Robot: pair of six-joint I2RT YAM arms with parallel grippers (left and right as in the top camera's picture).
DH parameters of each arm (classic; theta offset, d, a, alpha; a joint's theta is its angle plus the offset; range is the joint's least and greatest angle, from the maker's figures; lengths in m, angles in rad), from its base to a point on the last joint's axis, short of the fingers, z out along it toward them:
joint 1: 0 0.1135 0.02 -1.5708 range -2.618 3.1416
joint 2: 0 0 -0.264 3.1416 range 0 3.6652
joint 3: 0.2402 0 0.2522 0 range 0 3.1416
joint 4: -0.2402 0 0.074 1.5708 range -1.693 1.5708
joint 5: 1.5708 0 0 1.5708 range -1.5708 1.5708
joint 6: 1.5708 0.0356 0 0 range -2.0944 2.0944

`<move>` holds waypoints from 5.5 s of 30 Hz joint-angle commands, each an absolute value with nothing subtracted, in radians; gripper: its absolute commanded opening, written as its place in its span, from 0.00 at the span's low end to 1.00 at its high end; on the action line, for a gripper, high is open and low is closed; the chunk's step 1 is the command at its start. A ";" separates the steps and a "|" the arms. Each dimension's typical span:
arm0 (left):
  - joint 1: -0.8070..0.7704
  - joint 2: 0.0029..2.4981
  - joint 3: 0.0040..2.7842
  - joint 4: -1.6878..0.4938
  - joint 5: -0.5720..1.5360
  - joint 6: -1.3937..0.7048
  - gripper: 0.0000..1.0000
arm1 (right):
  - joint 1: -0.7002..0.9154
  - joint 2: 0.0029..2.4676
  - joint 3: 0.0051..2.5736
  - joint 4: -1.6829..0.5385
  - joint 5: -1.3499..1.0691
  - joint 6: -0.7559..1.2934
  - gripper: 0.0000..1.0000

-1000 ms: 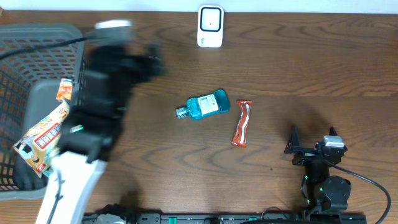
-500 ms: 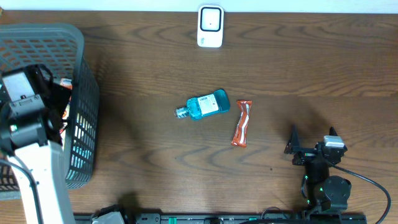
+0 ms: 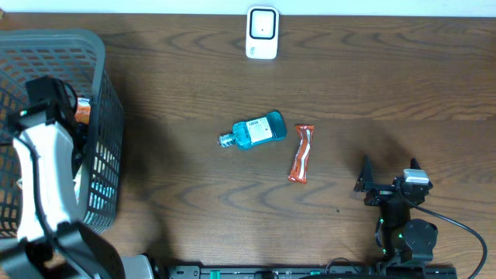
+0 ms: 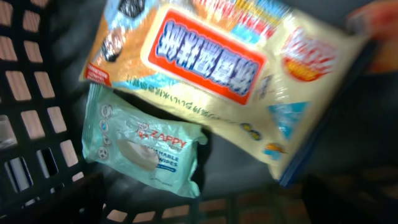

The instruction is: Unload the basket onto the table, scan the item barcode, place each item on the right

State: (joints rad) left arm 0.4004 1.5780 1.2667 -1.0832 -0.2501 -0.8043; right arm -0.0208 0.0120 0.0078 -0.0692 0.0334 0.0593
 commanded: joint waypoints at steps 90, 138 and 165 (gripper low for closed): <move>0.404 1.635 0.996 -0.984 -0.089 -0.807 0.98 | -0.012 0.007 0.006 -0.071 0.034 0.054 0.99; 0.062 0.906 1.349 -0.855 0.513 -0.543 0.07 | -0.012 0.007 0.006 -0.071 0.034 0.054 0.99; -0.805 1.759 1.180 -0.637 0.300 -0.167 0.07 | -0.012 0.007 0.006 -0.071 0.034 0.054 0.99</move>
